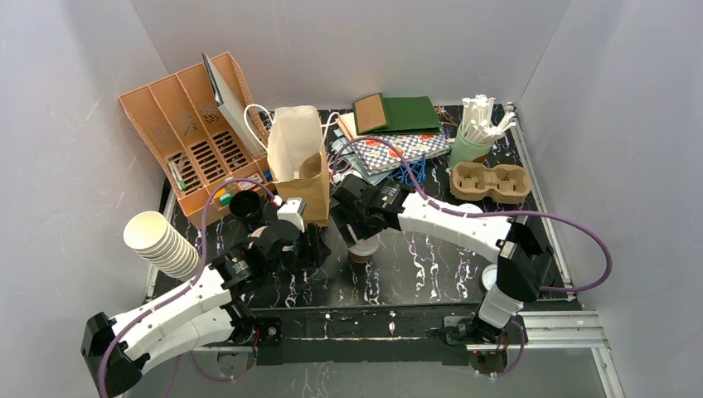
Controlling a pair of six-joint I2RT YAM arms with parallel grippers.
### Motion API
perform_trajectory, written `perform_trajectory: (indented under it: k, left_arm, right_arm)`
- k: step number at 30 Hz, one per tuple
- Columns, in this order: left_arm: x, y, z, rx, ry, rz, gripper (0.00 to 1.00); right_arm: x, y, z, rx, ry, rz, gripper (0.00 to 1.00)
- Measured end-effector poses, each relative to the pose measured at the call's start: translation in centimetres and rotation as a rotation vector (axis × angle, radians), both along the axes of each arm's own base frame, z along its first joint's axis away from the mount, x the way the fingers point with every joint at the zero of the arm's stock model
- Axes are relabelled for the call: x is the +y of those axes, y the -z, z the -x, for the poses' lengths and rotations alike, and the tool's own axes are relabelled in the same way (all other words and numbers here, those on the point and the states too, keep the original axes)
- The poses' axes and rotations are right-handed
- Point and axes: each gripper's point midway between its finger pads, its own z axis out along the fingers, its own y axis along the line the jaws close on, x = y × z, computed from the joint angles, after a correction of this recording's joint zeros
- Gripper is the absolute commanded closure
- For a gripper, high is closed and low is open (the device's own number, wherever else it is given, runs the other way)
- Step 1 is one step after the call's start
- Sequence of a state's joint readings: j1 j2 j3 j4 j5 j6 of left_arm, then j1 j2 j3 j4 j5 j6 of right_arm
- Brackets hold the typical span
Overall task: Pack the takeout coffee
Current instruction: Close the cup lid on the coffee cup.
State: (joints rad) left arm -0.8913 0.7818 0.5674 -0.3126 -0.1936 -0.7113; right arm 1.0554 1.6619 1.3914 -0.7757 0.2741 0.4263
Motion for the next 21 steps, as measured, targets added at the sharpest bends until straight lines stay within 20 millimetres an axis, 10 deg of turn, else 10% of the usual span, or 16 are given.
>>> perform_trajectory:
  k: [21]
  left_arm:
    - [-0.4,1.1,0.0,0.029,0.001,-0.007,0.53]
  right_arm:
    - [0.6,0.7,0.1,0.001,-0.02,0.008,0.25]
